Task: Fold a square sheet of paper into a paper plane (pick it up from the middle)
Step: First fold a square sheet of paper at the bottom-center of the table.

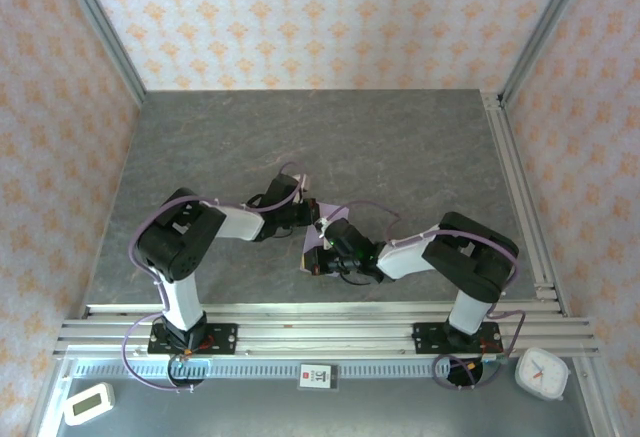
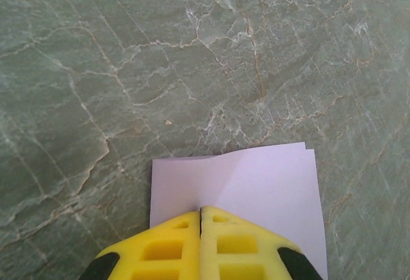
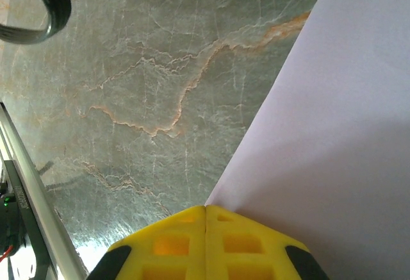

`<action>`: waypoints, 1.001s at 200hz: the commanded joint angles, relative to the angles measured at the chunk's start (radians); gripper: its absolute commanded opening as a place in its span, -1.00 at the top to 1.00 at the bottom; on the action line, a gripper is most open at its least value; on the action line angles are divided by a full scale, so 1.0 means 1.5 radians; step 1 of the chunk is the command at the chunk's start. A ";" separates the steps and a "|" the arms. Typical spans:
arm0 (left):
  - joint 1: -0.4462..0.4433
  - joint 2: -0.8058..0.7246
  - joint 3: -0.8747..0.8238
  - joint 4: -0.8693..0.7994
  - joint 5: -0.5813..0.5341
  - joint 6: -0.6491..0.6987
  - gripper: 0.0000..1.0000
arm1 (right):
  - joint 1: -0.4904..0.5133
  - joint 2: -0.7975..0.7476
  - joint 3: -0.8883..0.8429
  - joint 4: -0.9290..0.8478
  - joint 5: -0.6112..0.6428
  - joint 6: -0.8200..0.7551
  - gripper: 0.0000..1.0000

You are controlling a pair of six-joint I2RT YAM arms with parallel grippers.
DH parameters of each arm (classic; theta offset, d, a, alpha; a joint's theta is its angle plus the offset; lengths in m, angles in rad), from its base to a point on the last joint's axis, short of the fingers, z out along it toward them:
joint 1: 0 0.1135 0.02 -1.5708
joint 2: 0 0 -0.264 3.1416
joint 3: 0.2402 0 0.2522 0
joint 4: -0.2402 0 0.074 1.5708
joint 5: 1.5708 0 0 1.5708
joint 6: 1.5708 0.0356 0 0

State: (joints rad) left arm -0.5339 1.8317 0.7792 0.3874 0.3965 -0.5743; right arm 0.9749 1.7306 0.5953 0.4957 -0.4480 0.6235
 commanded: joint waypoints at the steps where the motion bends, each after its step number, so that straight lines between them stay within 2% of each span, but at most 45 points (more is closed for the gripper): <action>1: 0.025 0.028 0.034 -0.006 -0.053 0.026 1.00 | 0.007 0.046 -0.047 -0.137 0.000 -0.008 1.00; 111: 0.042 0.102 0.133 -0.041 -0.052 0.047 1.00 | 0.006 0.056 -0.055 -0.130 -0.007 -0.004 1.00; 200: 0.086 0.169 0.226 -0.078 -0.046 0.062 1.00 | 0.007 0.058 -0.063 -0.132 -0.006 -0.001 1.00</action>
State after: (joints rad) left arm -0.4622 2.0045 1.0546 0.2607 0.4553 -0.5220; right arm 0.9710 1.7428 0.5747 0.5591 -0.4423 0.6239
